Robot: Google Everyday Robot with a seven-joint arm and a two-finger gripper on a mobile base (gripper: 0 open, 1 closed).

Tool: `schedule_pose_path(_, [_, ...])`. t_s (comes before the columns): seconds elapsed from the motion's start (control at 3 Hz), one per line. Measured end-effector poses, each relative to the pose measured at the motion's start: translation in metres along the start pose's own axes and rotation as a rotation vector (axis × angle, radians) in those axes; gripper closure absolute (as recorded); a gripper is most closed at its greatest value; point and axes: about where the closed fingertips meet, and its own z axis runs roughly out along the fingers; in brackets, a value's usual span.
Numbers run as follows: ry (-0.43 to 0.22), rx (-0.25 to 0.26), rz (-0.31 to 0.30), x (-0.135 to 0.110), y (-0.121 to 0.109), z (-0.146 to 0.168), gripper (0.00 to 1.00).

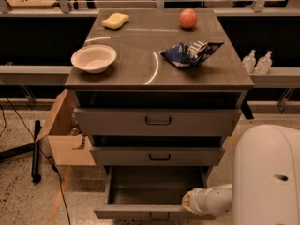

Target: Close bottom drawer

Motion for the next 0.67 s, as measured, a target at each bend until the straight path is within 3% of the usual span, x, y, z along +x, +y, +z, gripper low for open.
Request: schedule_pose_path(0.67, [0.034,-0.035,0.046,0.01,0.017,0.036,1.0])
